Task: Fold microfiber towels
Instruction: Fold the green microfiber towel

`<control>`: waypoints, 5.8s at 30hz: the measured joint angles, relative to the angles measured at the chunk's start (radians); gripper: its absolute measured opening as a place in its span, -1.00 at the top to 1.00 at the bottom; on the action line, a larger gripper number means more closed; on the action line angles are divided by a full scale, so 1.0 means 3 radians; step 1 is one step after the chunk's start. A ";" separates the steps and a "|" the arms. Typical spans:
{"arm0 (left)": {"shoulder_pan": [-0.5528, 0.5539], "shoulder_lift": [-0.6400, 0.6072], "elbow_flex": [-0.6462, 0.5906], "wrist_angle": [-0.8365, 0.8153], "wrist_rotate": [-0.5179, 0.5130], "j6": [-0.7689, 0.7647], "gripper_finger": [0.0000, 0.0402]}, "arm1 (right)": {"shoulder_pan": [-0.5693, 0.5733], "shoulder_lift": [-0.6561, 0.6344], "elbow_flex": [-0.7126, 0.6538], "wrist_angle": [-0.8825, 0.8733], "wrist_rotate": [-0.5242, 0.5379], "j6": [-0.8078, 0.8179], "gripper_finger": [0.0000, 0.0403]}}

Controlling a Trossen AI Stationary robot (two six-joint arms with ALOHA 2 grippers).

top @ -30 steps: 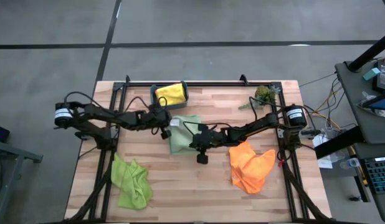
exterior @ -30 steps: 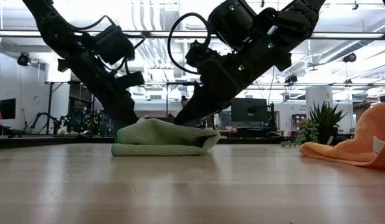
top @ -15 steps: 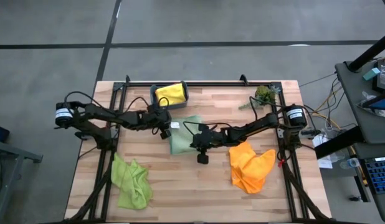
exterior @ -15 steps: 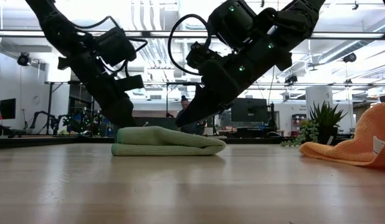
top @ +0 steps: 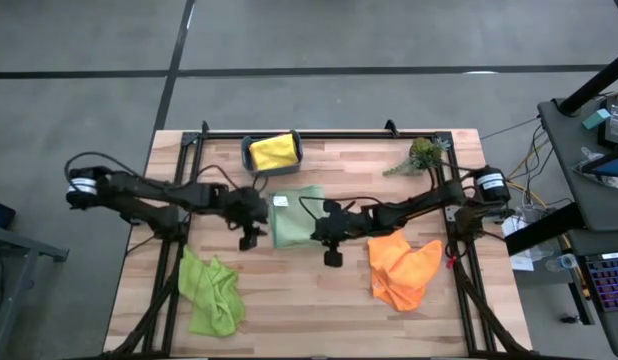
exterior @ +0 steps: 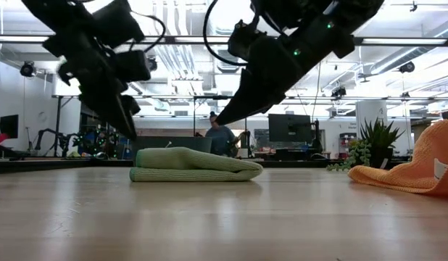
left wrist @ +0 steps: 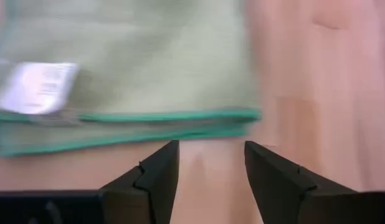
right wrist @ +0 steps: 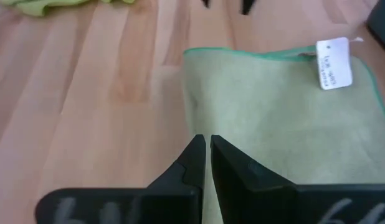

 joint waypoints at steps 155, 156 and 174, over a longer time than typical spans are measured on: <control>0.0721 0.0657 -0.0243 0.1144 -0.0456 0.0372 0.45 | -0.0310 0.0464 0.0243 0.0280 -0.0229 -0.0299 0.83; 0.0721 0.0640 -0.0243 0.1140 -0.0456 0.0371 0.50 | -0.0310 0.0464 0.0243 0.0281 -0.0229 -0.0299 0.83; 0.0712 0.0468 -0.0242 0.1108 -0.0447 0.0403 0.99 | -0.0310 0.0464 0.0242 0.0280 -0.0229 -0.0298 0.83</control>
